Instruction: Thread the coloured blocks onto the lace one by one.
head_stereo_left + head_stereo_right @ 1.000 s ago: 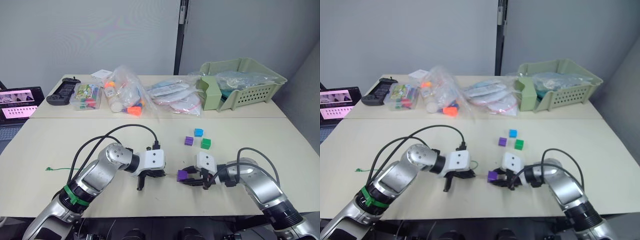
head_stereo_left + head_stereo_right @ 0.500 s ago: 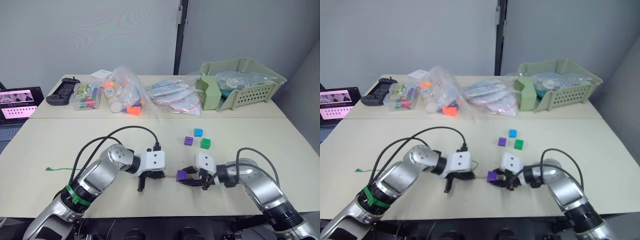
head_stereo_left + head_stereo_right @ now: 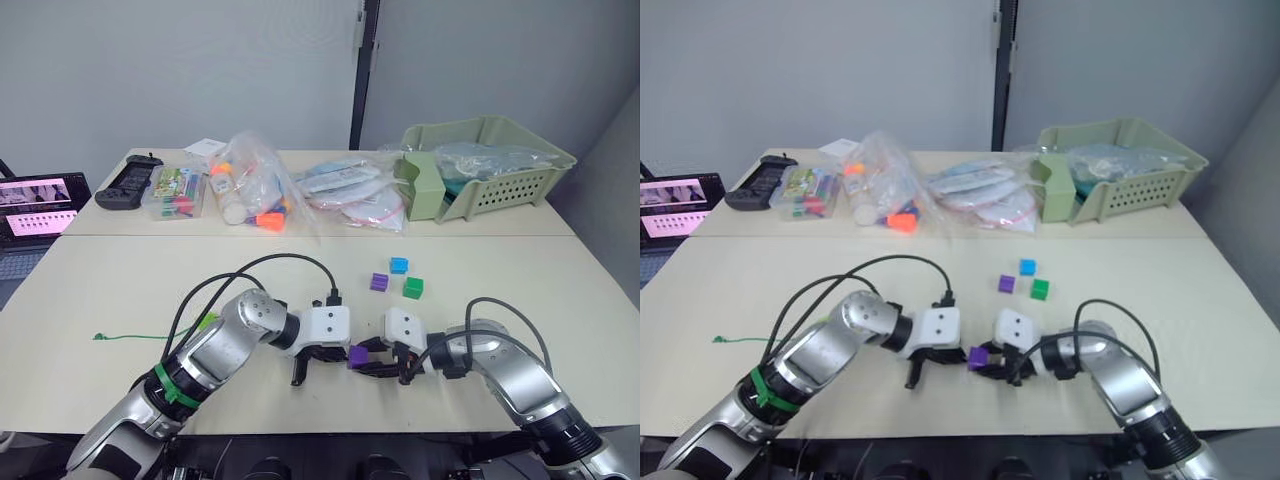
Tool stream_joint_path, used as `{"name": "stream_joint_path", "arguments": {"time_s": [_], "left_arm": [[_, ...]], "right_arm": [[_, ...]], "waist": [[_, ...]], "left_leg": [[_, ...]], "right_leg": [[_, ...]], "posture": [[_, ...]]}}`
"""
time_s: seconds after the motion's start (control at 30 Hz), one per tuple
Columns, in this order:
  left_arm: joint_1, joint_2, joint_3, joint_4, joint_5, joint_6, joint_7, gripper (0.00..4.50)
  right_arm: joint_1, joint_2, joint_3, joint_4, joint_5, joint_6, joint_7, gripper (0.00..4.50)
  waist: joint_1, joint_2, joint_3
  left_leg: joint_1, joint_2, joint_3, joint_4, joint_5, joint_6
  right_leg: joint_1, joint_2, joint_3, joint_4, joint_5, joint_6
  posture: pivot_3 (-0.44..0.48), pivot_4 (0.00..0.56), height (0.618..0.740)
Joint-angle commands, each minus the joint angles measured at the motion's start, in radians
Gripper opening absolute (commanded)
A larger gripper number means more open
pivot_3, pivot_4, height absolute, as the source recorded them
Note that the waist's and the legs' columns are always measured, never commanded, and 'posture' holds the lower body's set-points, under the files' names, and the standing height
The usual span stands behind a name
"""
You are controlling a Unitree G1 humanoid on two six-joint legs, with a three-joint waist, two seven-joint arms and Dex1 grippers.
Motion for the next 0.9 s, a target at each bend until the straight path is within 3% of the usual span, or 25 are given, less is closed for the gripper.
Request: {"name": "stream_joint_path", "arguments": {"time_s": [0.03, 0.1, 0.33, 0.4, 0.6, 0.9], "left_arm": [[-0.003, -0.079, 0.003, -0.022, -0.048, -0.031, 0.022, 0.00], [0.007, -0.089, 0.032, -0.010, -0.063, -0.025, 0.030, 0.00], [0.020, -0.037, 0.153, 0.004, -0.139, -0.087, -0.035, 2.43], [0.027, -0.005, 0.187, 0.020, -0.178, -0.114, -0.085, 2.93], [0.058, 0.058, 0.213, 0.086, -0.223, -0.209, -0.160, 2.97], [0.092, -0.003, 0.166, 0.232, -0.137, -0.465, -0.117, 2.97]], "right_arm": [[-0.001, 0.019, 0.027, -0.026, -0.006, 0.006, -0.014, 1.15], [0.002, 0.013, 0.025, -0.024, -0.010, 0.004, -0.015, 1.15], [0.019, -0.012, 0.014, -0.032, -0.017, 0.010, -0.020, 1.15], [0.028, -0.020, 0.009, -0.033, -0.015, 0.007, -0.019, 1.15], [0.054, -0.053, -0.009, -0.050, -0.004, 0.008, -0.016, 1.15], [0.077, -0.105, -0.029, -0.075, 0.008, 0.021, -0.013, 1.15]], "waist": [[0.004, 0.000, 0.000], [0.005, 0.000, 0.000], [0.000, 0.000, 0.000], [0.000, 0.000, 0.000], [0.000, 0.000, 0.000], [0.012, 0.000, 0.000]], "left_leg": [[0.000, 0.000, 0.000, 0.001, 0.000, 0.000], [0.003, 0.000, -0.001, 0.001, 0.000, 0.000], [0.006, 0.001, -0.001, 0.000, 0.000, 0.000], [0.006, 0.001, -0.001, 0.000, 0.000, 0.000], [0.006, 0.001, -0.001, -0.002, 0.000, 0.000], [0.003, 0.000, -0.001, -0.001, 0.000, 0.000]], "right_leg": [[0.001, 0.000, 0.000, 0.000, 0.000, 0.000], [0.006, 0.000, 0.000, -0.003, 0.000, 0.001], [0.010, 0.000, -0.001, -0.008, -0.001, 0.001], [0.010, 0.000, -0.001, -0.007, -0.001, 0.001], [0.009, 0.000, -0.001, -0.007, -0.001, 0.001], [0.011, -0.002, -0.001, -0.014, 0.000, 0.003]], "posture": [[0.000, 0.150, 0.740], [0.000, 0.150, 0.740], [0.000, 0.150, 0.740], [0.000, 0.150, 0.740], [0.000, 0.150, 0.740], [0.000, 0.150, 0.740]]}}
